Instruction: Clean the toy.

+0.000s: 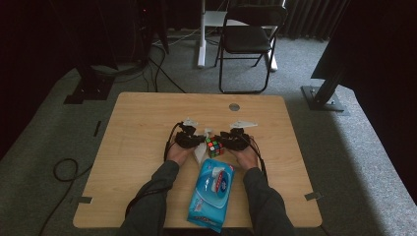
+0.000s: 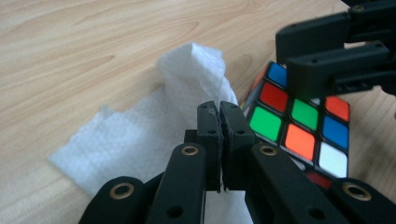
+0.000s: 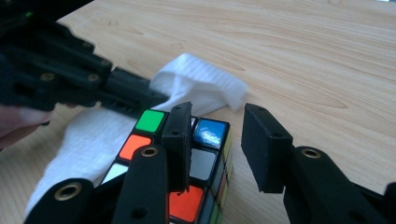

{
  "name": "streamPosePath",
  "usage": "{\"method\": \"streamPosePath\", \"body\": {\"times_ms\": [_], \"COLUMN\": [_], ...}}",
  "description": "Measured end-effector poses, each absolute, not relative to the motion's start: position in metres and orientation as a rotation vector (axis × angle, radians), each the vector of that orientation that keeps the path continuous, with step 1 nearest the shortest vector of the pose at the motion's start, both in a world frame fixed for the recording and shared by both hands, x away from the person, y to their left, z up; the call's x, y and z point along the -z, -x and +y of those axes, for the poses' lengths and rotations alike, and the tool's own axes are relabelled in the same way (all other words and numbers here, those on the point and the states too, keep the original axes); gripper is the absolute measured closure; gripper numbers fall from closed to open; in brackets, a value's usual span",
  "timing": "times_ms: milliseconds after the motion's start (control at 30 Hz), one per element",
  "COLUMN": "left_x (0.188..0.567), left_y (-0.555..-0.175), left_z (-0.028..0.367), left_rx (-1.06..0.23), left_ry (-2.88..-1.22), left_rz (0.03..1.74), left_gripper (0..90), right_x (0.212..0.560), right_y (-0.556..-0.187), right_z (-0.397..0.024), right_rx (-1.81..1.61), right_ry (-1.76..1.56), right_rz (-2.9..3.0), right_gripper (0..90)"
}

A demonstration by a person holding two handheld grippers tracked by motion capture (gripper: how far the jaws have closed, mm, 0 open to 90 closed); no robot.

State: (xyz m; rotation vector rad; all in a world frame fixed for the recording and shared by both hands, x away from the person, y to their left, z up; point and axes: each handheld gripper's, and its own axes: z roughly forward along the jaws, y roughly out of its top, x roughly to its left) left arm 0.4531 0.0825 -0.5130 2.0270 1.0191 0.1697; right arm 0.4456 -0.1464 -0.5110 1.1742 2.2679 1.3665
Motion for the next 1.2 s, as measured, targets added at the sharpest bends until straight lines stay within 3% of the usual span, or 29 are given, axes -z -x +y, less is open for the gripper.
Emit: {"method": "streamPosePath", "body": {"times_ms": [467, 700, 1200], "left_x": [0.515, 0.513, 0.513], "left_y": [-0.439, -0.440, -0.442], "left_z": [0.082, 0.082, 0.085], "left_rx": [-0.142, -0.146, -0.151], "left_ry": [-2.041, -2.039, -2.034], "left_rz": [0.966, 0.955, 0.963], "left_gripper": [88.0, 87.9, 87.8], "right_x": [0.508, 0.507, 0.505], "right_y": [-0.448, -0.446, -0.440], "right_z": [-0.130, -0.133, -0.145], "right_rx": [-1.291, -1.289, -1.261], "right_ry": [-1.216, -1.231, -1.375], "right_rz": [2.210, 2.184, 2.129], "right_gripper": [64.7, 54.6, 60.4]}}
